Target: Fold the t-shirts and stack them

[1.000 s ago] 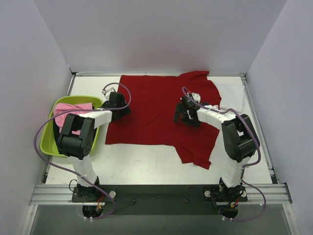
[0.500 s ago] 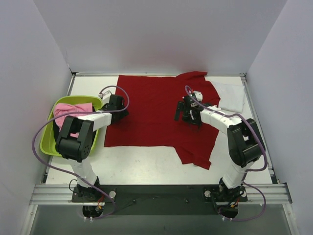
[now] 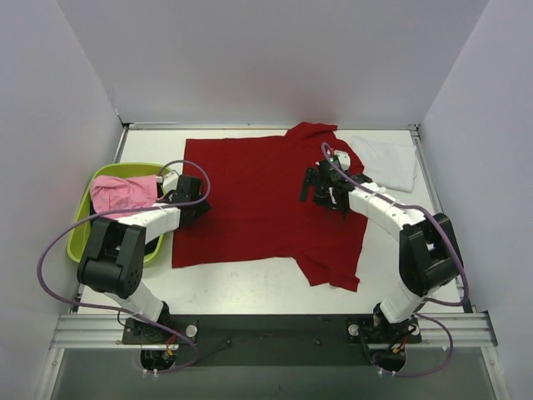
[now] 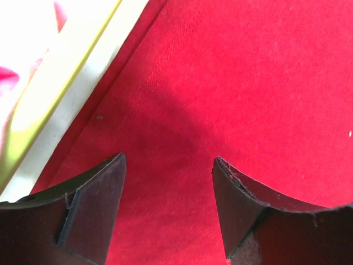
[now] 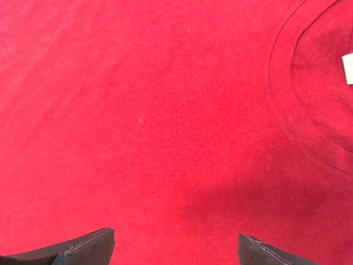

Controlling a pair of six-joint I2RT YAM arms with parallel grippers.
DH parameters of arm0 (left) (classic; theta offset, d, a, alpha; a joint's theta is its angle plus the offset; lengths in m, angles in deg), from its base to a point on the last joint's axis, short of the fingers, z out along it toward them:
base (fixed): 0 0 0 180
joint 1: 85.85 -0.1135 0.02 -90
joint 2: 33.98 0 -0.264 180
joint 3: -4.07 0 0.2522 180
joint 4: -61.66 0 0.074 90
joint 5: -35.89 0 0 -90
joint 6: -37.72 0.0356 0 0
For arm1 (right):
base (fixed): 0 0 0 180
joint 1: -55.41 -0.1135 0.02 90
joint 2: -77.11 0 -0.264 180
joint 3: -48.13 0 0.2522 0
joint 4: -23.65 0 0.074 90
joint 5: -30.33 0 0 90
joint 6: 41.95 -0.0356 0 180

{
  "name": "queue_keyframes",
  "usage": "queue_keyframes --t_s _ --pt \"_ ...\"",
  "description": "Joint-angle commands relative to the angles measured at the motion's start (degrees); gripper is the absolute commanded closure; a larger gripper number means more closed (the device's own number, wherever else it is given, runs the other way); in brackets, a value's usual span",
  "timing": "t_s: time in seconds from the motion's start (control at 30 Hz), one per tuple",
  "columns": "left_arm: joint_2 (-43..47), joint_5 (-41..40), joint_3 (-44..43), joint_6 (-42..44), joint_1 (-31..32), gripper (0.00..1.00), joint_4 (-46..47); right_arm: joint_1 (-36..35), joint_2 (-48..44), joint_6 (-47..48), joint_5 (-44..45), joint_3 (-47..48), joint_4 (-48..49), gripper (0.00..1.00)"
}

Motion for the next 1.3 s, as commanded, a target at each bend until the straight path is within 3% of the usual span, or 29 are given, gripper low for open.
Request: queue_keyframes --t_s 0.0,0.33,0.43,0.57,0.67,0.87,1.03,1.27 --pt "4.5 1.8 -0.7 0.9 -0.5 0.25 -3.5 -0.4 -5.2 1.5 2.1 -0.8 -2.8 0.06" --pt "18.7 13.0 -1.6 3.9 1.0 0.2 -4.6 -0.2 -23.7 3.0 12.1 -9.7 -8.1 0.0" --pt "21.9 15.4 -0.5 4.0 1.0 0.2 -5.6 2.5 -24.2 1.6 9.0 -9.7 -7.9 0.0" --pt "24.8 20.1 1.0 4.3 1.1 0.2 -6.1 6.8 -20.5 -0.5 1.5 -9.3 -6.4 0.0" --pt "27.4 21.9 3.4 4.7 1.3 0.2 -6.0 7.1 -17.4 -1.7 1.0 -11.0 -4.8 0.0" --pt "30.3 19.7 5.6 4.5 0.8 0.2 -6.7 14.2 -11.0 -5.4 2.3 -7.8 -4.2 0.0" --pt "30.2 20.4 4.2 4.8 0.7 0.2 -7.5 22.8 -5.1 -6.8 1.0 3.8 -3.9 0.0" --pt "33.4 21.9 7.4 1.6 1.1 0.2 -4.4 26.5 8.3 -4.7 -0.2 17.2 -3.3 0.0"
